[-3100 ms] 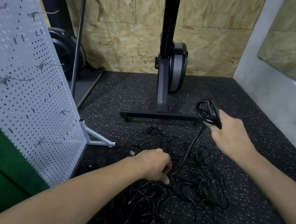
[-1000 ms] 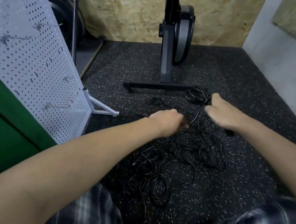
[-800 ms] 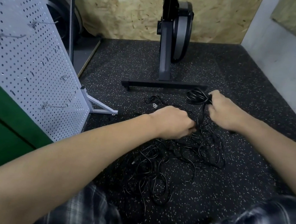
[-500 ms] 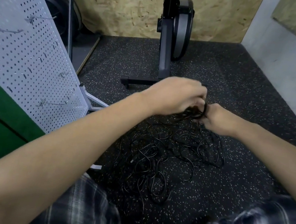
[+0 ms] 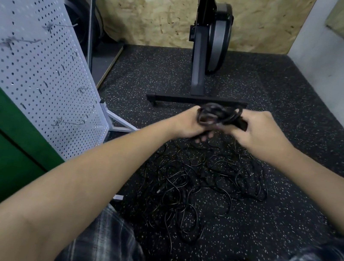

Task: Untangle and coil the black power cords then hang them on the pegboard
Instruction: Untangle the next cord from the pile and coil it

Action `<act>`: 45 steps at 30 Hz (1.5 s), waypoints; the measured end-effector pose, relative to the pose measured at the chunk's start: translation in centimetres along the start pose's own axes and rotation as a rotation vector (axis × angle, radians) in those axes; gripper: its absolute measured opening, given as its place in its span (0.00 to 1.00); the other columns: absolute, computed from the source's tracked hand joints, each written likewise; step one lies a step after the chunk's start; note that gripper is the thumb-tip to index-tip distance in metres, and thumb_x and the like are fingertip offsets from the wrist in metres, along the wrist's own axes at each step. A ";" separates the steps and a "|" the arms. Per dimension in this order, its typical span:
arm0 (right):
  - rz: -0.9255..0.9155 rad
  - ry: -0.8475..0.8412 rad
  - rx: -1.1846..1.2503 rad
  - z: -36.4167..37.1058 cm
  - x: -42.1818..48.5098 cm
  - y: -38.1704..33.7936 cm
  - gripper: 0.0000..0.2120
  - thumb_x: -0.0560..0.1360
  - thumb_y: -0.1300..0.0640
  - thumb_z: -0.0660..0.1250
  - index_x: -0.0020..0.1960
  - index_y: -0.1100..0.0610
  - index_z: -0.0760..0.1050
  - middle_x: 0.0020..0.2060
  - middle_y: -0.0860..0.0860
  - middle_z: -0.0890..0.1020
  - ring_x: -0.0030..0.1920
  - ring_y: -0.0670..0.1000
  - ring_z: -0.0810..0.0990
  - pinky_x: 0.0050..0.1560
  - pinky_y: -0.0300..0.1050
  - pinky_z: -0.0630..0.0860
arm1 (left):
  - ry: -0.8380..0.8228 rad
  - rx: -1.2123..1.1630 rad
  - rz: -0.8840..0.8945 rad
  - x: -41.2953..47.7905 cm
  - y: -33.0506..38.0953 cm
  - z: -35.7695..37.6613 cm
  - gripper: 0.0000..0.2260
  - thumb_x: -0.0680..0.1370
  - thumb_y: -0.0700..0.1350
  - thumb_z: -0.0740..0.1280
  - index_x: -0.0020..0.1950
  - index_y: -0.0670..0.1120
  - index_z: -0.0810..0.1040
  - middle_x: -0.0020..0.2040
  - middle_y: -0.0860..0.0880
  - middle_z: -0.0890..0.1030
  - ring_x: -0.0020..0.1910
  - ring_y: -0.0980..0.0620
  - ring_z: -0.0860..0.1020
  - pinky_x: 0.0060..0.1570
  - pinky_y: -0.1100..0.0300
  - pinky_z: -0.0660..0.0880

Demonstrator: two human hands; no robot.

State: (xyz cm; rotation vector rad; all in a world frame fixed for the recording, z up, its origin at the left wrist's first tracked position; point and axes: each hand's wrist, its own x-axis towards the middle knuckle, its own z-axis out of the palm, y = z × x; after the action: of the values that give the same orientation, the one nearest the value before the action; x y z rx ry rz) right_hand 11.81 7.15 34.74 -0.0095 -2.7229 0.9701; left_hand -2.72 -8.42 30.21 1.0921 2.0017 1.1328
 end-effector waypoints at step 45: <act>0.088 -0.277 -0.223 0.6 0.1 2.2 0.29 0.67 0.26 0.72 0.54 0.48 0.82 0.36 0.47 0.84 0.32 0.47 0.80 0.40 0.52 0.82 | 0.260 -0.186 -0.066 0.8 3.2 -0.4 0.15 0.73 0.53 0.80 0.46 0.42 0.83 0.35 0.58 0.83 0.35 0.62 0.79 0.42 0.68 0.74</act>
State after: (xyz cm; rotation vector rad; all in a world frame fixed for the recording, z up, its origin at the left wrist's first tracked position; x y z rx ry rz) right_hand 11.39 8.50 32.90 -0.0392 -3.0973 0.7310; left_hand -2.25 -6.94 33.17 0.8135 2.0581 1.4544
